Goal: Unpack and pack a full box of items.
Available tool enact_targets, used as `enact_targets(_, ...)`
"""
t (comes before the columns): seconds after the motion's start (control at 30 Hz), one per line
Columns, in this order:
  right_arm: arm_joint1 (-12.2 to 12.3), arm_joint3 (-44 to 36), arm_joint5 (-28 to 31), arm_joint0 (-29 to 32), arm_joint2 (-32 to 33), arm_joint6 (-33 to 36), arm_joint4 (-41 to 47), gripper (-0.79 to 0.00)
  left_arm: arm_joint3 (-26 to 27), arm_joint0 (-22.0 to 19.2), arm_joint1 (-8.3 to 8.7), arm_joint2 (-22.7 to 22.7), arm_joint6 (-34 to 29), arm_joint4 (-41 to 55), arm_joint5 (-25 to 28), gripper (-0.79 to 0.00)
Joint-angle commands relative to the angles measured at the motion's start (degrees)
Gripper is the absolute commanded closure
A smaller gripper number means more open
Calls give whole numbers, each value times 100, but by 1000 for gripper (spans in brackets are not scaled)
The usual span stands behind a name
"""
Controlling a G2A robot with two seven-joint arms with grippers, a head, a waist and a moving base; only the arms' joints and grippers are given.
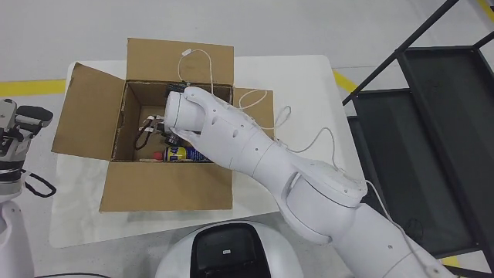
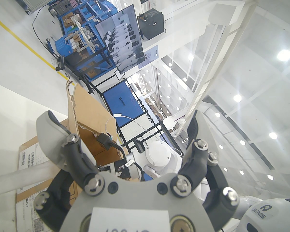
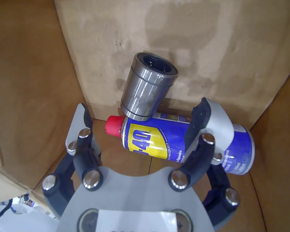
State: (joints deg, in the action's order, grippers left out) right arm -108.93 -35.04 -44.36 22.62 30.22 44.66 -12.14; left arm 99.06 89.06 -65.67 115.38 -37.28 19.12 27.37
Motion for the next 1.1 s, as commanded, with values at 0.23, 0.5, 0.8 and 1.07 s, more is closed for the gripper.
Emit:
enact_targets(0.23,-483,848,-68,-156,-97,-684,164,-757,0,0,0,0,0,0,0,-785)
enact_targets(0.5,-644,1301,113,-157,-131,-928,288,-674,0,0,0,0,0,0,0,-785)
enact_targets(0.8,-660,1337,56,-119,-274,-989,342,-508,0,0,0,0,0,0,0,-785)
enact_targets(1.07,-652,1360,96,-159,-364,-990,443,-135,0,0,0,0,0,0,0,-785)
